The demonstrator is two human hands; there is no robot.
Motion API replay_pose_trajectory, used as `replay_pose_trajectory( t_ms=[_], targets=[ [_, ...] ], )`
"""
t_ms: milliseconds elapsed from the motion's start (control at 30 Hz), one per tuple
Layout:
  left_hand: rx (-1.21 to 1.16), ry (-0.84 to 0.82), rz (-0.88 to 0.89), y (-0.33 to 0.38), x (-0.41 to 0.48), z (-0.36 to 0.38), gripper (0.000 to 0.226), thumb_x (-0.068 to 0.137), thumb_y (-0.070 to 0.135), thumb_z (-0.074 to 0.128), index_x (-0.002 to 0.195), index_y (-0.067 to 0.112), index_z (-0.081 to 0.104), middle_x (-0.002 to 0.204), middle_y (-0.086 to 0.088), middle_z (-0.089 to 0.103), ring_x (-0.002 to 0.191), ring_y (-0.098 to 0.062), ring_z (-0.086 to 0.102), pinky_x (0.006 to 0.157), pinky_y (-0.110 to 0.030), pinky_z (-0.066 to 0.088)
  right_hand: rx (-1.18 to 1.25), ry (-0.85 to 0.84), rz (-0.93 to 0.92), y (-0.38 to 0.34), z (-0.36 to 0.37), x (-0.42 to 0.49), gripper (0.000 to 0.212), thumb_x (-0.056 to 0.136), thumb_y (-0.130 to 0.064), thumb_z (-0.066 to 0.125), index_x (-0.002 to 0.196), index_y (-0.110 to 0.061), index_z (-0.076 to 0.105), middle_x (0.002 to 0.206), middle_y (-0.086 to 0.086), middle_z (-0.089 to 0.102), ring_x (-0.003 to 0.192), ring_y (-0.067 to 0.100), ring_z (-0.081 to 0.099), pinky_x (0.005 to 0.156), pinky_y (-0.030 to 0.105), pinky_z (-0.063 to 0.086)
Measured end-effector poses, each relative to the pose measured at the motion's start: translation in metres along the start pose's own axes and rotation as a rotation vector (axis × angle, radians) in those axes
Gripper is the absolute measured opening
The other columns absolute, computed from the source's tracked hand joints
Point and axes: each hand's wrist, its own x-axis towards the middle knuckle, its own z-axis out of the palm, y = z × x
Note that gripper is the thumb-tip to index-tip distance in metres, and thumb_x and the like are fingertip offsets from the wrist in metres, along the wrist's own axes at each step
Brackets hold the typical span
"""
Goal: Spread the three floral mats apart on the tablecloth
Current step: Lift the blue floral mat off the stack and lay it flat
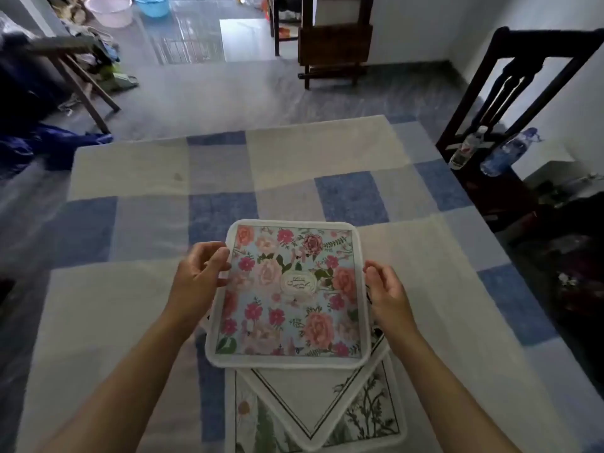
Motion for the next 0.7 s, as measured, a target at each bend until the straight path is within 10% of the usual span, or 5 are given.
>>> replay_pose_trajectory(
  t_ms=[300,467,700],
  targets=[
    [0.337,0.156,-0.103,-0.042,0.019,0.013,0.020,0.095,0.040,0.056,0.108,0.025,0.059,0.090,0.018,0.061,0.078,-0.002,0.059,0.059,-0.016,0.043,-0.311,0.068,0.084,0.023,0.011,0.007,0.044,0.092,-0.040,0.063,0.130,-0.018,0.056,0.106,-0.008,0.064,0.095,0.011,0.064,0.072,0.018,0.048],
    [0.467,0.189,-0.127,-0.043,0.031,0.009,0.020,0.088,0.023,0.067,0.107,0.014,0.066,0.090,0.002,0.064,0.081,-0.018,0.063,0.074,-0.033,0.053,-0.374,0.182,0.054,0.023,0.017,0.011,0.031,0.089,-0.029,0.070,0.116,-0.014,0.066,0.093,-0.007,0.066,0.075,0.002,0.061,0.058,0.011,0.043],
    [0.505,0.180,-0.042,-0.040,0.020,0.008,0.015,0.084,0.020,0.074,0.095,0.017,0.064,0.084,0.000,0.067,0.070,-0.014,0.062,0.065,-0.026,0.052,-0.425,0.254,-0.046,0.032,0.012,0.005,0.011,0.088,-0.024,0.071,0.092,-0.014,0.074,0.080,-0.004,0.070,0.071,0.010,0.067,0.069,0.033,0.061]
  ],
)
